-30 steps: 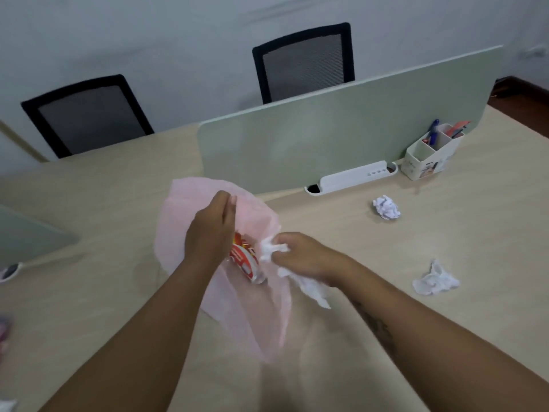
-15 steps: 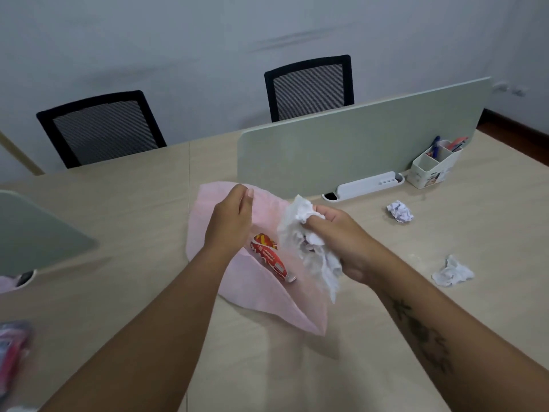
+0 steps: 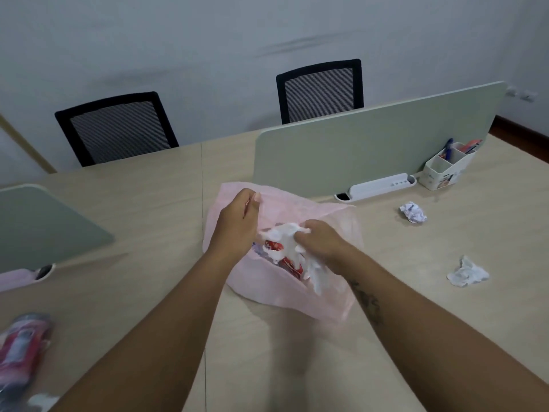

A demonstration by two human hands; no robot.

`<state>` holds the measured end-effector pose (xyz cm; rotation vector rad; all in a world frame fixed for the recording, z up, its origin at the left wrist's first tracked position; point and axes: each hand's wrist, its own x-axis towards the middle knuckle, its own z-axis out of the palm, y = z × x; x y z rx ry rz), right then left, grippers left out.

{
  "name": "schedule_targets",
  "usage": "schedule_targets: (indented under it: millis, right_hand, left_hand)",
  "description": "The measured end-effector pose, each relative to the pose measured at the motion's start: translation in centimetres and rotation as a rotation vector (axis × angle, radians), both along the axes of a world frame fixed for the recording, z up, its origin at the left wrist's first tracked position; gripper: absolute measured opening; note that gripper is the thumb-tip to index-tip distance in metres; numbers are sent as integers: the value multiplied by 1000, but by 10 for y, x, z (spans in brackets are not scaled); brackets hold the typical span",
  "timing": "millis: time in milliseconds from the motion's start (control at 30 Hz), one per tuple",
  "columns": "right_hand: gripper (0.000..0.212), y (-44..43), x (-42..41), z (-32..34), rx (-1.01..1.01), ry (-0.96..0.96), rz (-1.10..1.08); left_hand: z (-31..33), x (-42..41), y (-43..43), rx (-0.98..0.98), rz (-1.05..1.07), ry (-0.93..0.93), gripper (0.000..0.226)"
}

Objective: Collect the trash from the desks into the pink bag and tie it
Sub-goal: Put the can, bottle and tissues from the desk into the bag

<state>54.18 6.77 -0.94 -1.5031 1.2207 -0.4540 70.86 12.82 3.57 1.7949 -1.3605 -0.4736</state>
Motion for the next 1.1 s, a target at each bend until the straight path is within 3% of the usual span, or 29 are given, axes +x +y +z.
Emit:
schedule_targets:
  millis: [100, 133, 167, 267, 333, 400, 433, 500, 567, 700, 867, 1000, 1033, 1100]
  right_hand:
    - [74, -1, 3, -19, 56, 90, 225]
    - [81, -3, -3, -23, 69, 123, 256]
    - [77, -8, -14, -25, 70, 118, 247]
    - [33, -29, -64, -21, 119, 38, 110]
    - [22, -45, -106, -27, 44, 53, -41]
    - [28, -64, -162, -39, -146, 289, -197]
    - [44, -68, -189, -50, -196, 508, -213]
    - [79, -70, -251, -77, -118, 874, -223]
    - [83, -68, -297, -114, -61, 980, -230]
    - [12, -84, -317, -148, -170, 588, -95]
    - [26, -166, -275, -131, -387, 344, -140]
    - [60, -228, -253, -124, -274, 254, -167]
    - [61, -241, -252, -131, -246, 290, -152]
    - [39, -250, -254, -142, -211, 386, -125]
  left_hand:
    - [-3, -1, 2, 12, -4, -24, 32]
    - [-4, -1, 0, 11, 3, -30, 31]
    - [-5, -4, -1, 15, 9, -33, 31]
    - [-13, -18, -14, 8, 9, -26, 29]
    - [-21, -26, -23, 2, 12, -27, 28]
    - [-28, -42, -36, 13, 2, -62, 28]
    - [-30, -48, -40, 21, 0, -94, 28]
    - [-34, -66, -54, 37, -10, -140, 30]
    - [-37, -79, -66, 52, -6, -165, 30]
    - [-42, -96, -87, 78, 40, -196, 29]
    - [-43, -101, -92, 101, 124, -208, 27]
    - [-44, -104, -96, 125, 166, -234, 28]
    - [-45, -103, -97, 135, 183, -237, 27]
    - [-46, -100, -100, 148, 208, -249, 27]
